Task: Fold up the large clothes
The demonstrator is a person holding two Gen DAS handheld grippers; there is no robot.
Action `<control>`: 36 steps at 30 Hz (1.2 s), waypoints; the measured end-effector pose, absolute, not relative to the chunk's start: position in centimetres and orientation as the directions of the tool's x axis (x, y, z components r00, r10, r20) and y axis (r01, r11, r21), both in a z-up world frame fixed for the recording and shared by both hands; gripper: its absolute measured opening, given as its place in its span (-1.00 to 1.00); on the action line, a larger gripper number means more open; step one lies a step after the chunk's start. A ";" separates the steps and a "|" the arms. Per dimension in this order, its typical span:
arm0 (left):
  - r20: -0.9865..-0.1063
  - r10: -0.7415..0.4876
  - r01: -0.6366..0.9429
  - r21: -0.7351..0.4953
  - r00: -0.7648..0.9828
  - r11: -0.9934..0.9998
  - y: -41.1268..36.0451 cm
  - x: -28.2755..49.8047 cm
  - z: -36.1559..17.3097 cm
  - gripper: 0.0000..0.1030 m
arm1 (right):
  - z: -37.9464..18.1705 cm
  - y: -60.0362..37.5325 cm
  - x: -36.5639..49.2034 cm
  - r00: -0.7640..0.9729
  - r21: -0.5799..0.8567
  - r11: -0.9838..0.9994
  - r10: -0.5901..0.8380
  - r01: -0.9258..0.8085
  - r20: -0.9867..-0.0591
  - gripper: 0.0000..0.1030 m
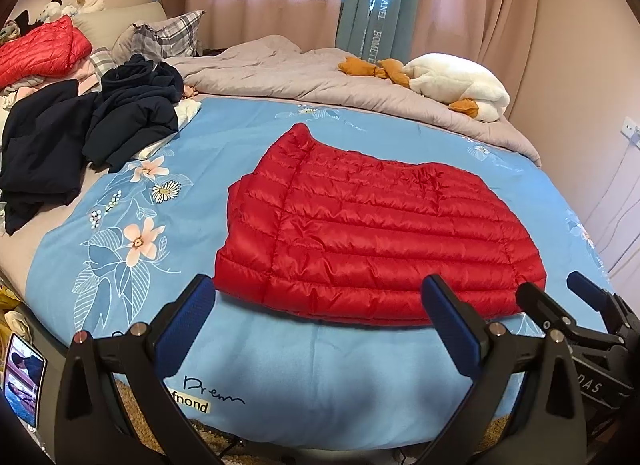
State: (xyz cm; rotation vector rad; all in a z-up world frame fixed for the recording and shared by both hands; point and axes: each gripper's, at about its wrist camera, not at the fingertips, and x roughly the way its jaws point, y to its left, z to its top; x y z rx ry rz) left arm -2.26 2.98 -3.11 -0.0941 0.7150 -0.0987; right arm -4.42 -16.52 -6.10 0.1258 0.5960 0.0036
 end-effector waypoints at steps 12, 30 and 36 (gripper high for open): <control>-0.649 -0.151 0.064 -0.156 0.745 0.986 3.6 -2.1 -3.2 1.00 | -6.2 -16.5 -4.3 0.823 0.109 0.993 0.018 0.053 -0.568 0.98; -0.651 -0.170 0.077 -0.168 0.740 0.983 3.5 -2.2 -3.2 1.00 | -6.5 -16.6 -4.2 0.819 0.118 0.991 0.021 0.057 -0.574 0.98; -0.656 -0.178 0.087 -0.169 0.733 0.982 3.2 -2.3 -3.4 1.00 | -6.5 -16.5 -4.4 0.820 0.115 0.992 0.019 0.056 -0.572 0.98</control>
